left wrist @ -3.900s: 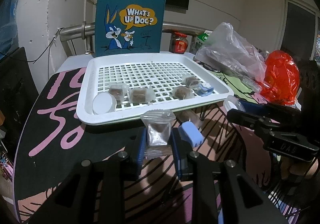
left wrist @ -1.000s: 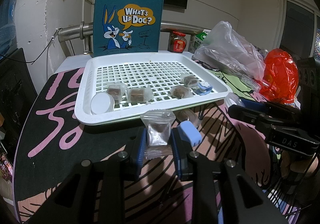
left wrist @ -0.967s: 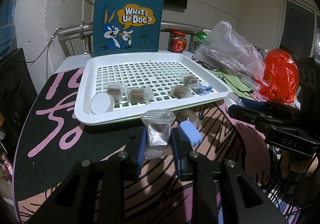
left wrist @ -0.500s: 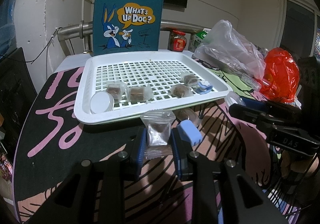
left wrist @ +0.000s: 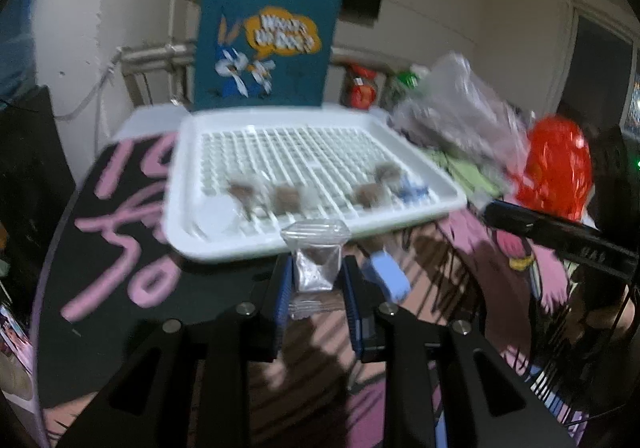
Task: Organize objects
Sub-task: 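Lower the white container and the clear box onto the tray and open both tools, then grasp a clear box with the right tool while the left tool grasps the blue rectangular block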
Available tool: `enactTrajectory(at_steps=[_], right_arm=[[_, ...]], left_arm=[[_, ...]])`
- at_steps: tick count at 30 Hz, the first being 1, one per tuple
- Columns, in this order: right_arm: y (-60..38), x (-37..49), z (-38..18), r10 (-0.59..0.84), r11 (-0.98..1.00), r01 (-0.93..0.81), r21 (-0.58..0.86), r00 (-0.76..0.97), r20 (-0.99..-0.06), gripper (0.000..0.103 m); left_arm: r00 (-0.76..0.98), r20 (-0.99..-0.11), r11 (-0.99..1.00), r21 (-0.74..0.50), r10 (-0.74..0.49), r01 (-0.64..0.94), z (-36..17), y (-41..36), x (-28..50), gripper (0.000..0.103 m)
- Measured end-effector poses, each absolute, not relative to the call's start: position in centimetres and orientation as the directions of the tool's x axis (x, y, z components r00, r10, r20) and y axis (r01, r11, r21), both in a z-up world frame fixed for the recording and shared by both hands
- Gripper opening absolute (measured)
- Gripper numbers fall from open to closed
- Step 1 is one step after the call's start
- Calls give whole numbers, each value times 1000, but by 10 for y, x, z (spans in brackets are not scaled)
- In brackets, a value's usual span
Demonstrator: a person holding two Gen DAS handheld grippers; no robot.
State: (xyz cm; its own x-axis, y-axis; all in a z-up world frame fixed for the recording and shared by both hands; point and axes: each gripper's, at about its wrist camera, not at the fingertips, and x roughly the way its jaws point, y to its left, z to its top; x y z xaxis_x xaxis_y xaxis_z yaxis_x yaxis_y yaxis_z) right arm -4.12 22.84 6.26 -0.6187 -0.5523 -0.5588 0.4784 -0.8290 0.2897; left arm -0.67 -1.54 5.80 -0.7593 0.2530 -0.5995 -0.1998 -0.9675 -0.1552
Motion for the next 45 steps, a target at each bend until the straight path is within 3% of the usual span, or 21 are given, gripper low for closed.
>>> enactTrajectory(at_steps=[5, 8, 16, 26, 27, 29, 31, 34, 37, 38, 41, 45], right_arm=[[248, -63, 105, -555, -831, 473, 293, -661, -506, 40], [245, -90, 113, -559, -828, 472, 302, -652, -512, 40], [203, -148, 70, -468, -871, 440, 220, -601, -648, 40], [183, -162, 45, -404, -888, 436, 145, -592, -698, 40], [181, -164, 43, -397, -890, 435, 137, -592, -701, 40], [177, -164, 40, -383, -893, 434, 118, -598, -704, 42], [175, -164, 41, -382, -894, 432, 120, -593, -708, 52], [183, -150, 61, -428, -881, 447, 153, -617, -660, 59], [197, -123, 91, -459, -876, 455, 159, -684, -567, 72], [203, -114, 99, -471, -873, 459, 166, -700, -537, 79], [222, -84, 117, -499, -864, 463, 198, -736, -458, 86], [245, -59, 120, -526, -850, 462, 251, -740, -419, 89]], left_arm=[[-799, -568, -981, -125, 196, -151, 86, -41, -29, 24], [-792, -593, -989, -81, 147, -123, 85, -47, -56, 24], [-727, -663, -984, -107, 179, -145, 60, -35, -96, 24], [-700, -701, -989, -65, 138, -130, 43, -22, -115, 27], [-701, -700, -990, -67, 138, -128, 42, -21, -116, 29], [-701, -699, -989, -80, 143, -123, 42, -23, -117, 47], [-708, -690, -989, -100, 151, -113, 45, -25, -114, 54], [-732, -661, -986, -122, 164, -111, 59, -28, -102, 54], [-768, -613, -983, -125, 184, -136, 77, -24, -82, 56], [-777, -599, -981, -127, 193, -146, 83, -22, -75, 62], [-800, -552, -971, -155, 236, -179, 95, -14, -50, 80], [-775, -568, -961, -166, 275, -219, 85, 10, -28, 84]])
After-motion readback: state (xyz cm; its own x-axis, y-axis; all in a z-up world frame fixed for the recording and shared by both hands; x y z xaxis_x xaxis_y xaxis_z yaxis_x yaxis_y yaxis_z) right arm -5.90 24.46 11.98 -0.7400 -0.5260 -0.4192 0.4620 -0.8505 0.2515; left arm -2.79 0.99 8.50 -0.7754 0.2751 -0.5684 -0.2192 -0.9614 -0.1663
